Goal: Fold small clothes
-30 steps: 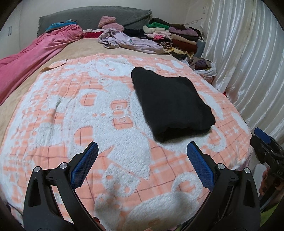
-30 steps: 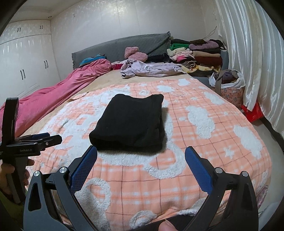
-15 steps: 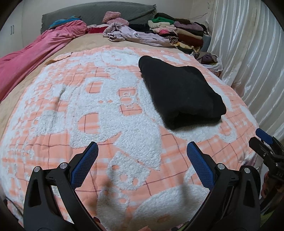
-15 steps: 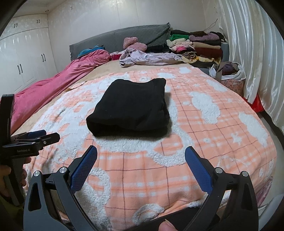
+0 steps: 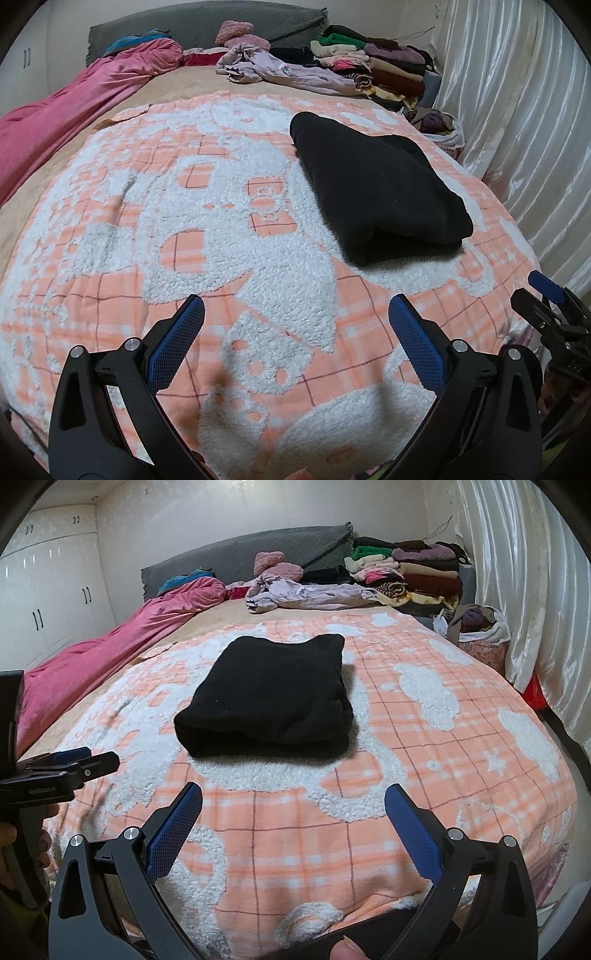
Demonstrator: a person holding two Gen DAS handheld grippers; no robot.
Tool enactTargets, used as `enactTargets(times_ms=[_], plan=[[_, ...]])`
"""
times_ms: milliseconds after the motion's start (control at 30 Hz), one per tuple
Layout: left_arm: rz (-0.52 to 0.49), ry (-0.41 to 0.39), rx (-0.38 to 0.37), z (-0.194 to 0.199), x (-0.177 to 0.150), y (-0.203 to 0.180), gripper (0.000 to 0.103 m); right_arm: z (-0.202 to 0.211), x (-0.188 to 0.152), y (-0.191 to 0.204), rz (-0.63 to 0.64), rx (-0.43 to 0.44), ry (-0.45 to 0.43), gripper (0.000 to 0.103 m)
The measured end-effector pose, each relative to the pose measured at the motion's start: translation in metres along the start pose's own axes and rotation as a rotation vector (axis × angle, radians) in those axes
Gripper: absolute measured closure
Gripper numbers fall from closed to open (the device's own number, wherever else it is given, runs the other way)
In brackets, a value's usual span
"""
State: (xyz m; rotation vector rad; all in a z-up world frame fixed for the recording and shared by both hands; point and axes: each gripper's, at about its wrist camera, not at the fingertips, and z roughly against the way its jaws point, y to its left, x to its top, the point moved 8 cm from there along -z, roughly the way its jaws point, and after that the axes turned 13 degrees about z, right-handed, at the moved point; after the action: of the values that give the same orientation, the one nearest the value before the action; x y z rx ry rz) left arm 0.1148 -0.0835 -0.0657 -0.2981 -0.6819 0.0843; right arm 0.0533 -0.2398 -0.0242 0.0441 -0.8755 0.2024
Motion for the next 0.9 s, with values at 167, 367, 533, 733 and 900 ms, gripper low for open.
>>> enactTargets(times_ms=[167, 367, 533, 733, 900], plan=[[0.002, 0.002, 0.002, -0.0003, -0.0007, -0.0005, 0.009, -0.0008, -0.0007, -0.0012, 0.001, -0.002, -0.002, 0.004], [0.003, 0.001, 0.006, -0.0003, -0.0007, -0.0004, 0.009, -0.0025, -0.0007, -0.0016, 0.004, 0.002, -0.002, 0.004], [0.002, -0.003, 0.011, -0.0004, -0.0011, 0.0000, 0.009, -0.0026, -0.0011, -0.0012, 0.001, -0.002, 0.002, 0.004], [0.003, -0.003, 0.011, -0.0003, -0.0013, 0.0000, 0.009, -0.0023, -0.0014, -0.0011, 0.004, -0.004, 0.002, 0.004], [0.004, -0.001, 0.012, -0.0002, -0.0016, -0.0001, 0.009, -0.0024, -0.0017, -0.0008, 0.002, -0.003, 0.003, 0.004]])
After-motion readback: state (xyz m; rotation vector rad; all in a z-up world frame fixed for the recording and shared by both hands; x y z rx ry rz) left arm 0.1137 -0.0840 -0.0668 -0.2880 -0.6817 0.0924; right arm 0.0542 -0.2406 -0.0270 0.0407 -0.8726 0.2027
